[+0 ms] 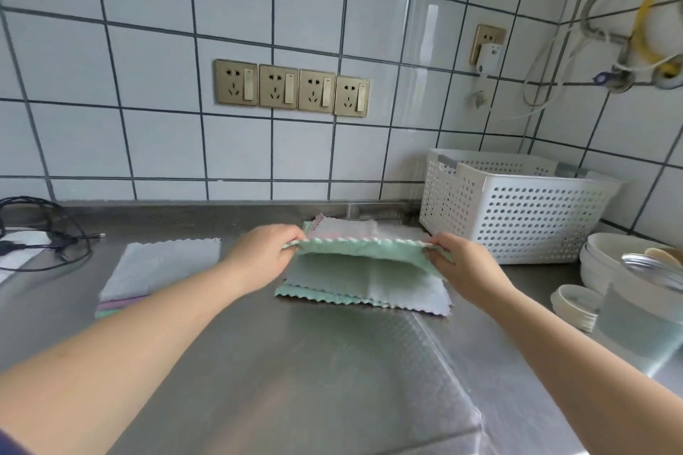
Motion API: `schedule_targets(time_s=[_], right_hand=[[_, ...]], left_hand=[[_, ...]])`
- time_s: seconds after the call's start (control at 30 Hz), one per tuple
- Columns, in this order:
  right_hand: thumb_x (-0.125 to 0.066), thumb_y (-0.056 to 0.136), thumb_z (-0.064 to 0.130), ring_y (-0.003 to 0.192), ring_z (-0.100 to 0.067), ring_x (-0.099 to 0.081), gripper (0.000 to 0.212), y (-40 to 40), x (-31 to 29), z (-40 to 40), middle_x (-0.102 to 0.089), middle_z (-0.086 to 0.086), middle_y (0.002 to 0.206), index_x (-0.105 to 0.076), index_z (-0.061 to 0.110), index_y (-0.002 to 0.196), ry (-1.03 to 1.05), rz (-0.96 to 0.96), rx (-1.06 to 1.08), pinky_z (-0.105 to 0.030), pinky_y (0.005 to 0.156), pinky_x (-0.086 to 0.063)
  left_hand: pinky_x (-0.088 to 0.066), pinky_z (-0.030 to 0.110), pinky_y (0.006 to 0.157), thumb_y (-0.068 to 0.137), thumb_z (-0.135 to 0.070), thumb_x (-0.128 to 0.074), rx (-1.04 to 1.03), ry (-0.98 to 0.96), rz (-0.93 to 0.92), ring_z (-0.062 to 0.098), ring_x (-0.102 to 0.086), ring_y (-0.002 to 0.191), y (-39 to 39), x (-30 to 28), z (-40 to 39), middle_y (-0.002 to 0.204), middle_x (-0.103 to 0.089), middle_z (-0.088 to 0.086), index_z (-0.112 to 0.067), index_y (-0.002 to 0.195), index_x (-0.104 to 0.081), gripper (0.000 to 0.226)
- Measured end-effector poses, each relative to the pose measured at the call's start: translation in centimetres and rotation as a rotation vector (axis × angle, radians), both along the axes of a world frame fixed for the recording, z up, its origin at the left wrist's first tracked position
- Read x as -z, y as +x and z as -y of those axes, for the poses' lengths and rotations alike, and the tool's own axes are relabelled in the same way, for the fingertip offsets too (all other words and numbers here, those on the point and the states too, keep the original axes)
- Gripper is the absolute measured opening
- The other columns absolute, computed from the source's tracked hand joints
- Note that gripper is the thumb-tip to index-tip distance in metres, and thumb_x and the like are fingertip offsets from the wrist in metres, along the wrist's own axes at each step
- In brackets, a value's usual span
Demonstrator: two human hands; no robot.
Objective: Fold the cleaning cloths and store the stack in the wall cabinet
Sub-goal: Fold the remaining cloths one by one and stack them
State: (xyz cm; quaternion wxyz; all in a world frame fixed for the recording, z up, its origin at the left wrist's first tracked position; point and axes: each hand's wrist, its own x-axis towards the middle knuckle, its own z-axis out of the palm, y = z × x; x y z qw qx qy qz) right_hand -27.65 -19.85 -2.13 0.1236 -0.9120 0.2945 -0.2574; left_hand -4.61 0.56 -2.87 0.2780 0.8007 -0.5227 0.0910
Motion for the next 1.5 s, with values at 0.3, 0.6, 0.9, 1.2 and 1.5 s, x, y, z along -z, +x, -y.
schedule_targets(time_s=[0.3,0.6,0.9,1.2,1.5], right_hand=[[-0.052,0.092,0.047,0.07,-0.012,-0.05,0.029,-4.1,1.9,-7.3,-0.058,0.005,0.081,-0.061,0.019,0.089,0.12,-0.564,-0.095,-0.023,0.06,-0.038],[-0.052,0.09,0.05,0.075,-0.004,-0.056,0.026,-5.8,1.7,-11.8,-0.063,0.018,0.078,-0.065,0.031,0.079,0.327,-0.801,-0.171,-0.021,0.076,-0.044],[-0.056,0.091,0.038,0.086,-0.009,-0.057,0.01,-4.9,3.5,-10.2,-0.061,0.012,0.091,-0.062,0.031,0.091,0.232,-0.605,-0.092,-0.019,0.073,-0.043],[-0.05,0.094,0.036,0.08,-0.02,-0.054,0.02,-1.9,4.7,-8.6,-0.058,0.001,0.084,-0.058,0.018,0.095,0.115,-0.451,0.032,-0.028,0.062,-0.04],[-0.043,0.095,0.032,0.076,-0.024,-0.055,0.015,0.3,5.7,-6.7,-0.057,-0.001,0.084,-0.05,0.02,0.09,0.033,-0.482,0.057,-0.03,0.059,-0.04]], left_hand=[[-0.032,0.012,0.06,0.093,-0.027,-0.053,0.122,0.264,-0.282,0.001,-0.045,0.067,-5.1,3.2,-10.6,0.077,-0.051,-0.014,-0.019,0.105,-0.055,0.014],[-0.054,0.022,0.06,0.094,-0.012,-0.054,0.236,0.523,-0.913,0.007,-0.061,0.057,-6.7,3.8,-16.9,0.071,-0.062,-0.002,-0.017,0.095,-0.058,0.007],[-0.047,0.018,0.047,0.091,-0.015,-0.058,-0.059,0.239,-0.862,0.005,-0.047,0.044,-6.3,4.9,-15.5,0.062,-0.047,-0.001,0.001,0.093,-0.056,0.016],[-0.027,0.027,0.049,0.09,-0.023,-0.057,-0.212,0.331,-0.438,0.014,-0.034,0.052,-4.8,5.7,-12.6,0.061,-0.035,-0.001,-0.015,0.065,-0.034,0.035],[-0.035,0.024,0.046,0.09,-0.027,-0.057,-0.24,0.344,-0.42,0.02,-0.048,0.047,-2.6,5.7,-11.1,0.06,-0.043,0.002,-0.013,0.069,-0.037,0.033]])
